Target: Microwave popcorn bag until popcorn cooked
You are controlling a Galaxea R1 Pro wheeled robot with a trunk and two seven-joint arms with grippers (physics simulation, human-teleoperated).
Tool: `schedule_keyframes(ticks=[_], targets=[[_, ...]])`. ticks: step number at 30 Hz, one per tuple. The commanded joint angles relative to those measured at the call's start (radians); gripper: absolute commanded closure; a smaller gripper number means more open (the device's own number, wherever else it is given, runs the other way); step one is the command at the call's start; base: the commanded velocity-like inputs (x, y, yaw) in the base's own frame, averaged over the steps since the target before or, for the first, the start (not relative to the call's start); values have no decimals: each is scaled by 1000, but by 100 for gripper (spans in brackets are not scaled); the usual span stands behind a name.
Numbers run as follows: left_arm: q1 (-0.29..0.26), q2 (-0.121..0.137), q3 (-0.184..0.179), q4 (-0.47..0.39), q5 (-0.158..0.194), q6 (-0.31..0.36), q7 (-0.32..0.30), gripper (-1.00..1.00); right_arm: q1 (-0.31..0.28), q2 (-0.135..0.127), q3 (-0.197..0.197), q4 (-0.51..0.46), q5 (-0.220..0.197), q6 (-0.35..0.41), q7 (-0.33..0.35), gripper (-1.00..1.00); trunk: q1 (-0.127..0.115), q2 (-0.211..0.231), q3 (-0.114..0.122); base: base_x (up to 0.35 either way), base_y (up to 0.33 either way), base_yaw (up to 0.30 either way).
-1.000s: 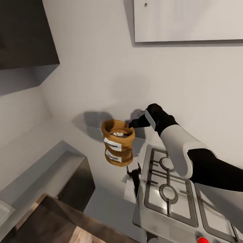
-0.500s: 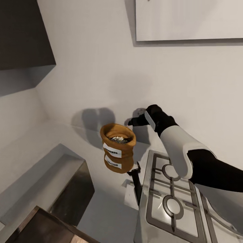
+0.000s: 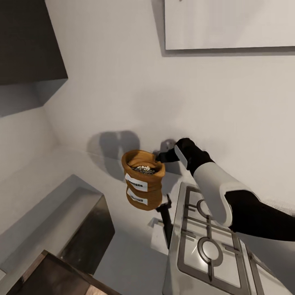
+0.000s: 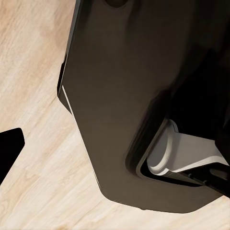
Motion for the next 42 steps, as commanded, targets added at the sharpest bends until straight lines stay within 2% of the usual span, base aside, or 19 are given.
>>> schedule_keyframes(ticks=[1, 9, 12, 15, 21, 22, 42], targets=[[0, 0, 0, -1, 8, 4, -4, -100, 10, 0, 1, -1, 10, -10, 7, -100, 0, -1, -1, 0, 0, 0], [0, 0, 0, -1, 8, 4, -4, -100, 31, 0, 1, 0, 9, -38, 8, -100, 0, -1, -1, 0, 0, 0], [0, 0, 0, -1, 8, 4, -4, -100, 34, 0, 1, 27, 10, -42, 7, -100, 0, -1, -1, 0, 0, 0], [0, 0, 0, -1, 8, 4, -4, -100, 34, 0, 1, 69, 11, -89, 8, -100, 0, -1, -1, 0, 0, 0], [0, 0, 0, -1, 8, 4, -4, -100, 34, 0, 1, 79, 11, -110, 8, -100, 0, -1, -1, 0, 0, 0], [0, 0, 0, -1, 8, 4, -4, -100, 34, 0, 1, 79, 11, -111, 8, 100, 0, -1, -1, 0, 0, 0], [0, 0, -1, 0, 7, 2, -4, -100, 34, 0, 4, 66, 14, -92, -1, 100, 0, -1, -1, 0, 0, 0]])
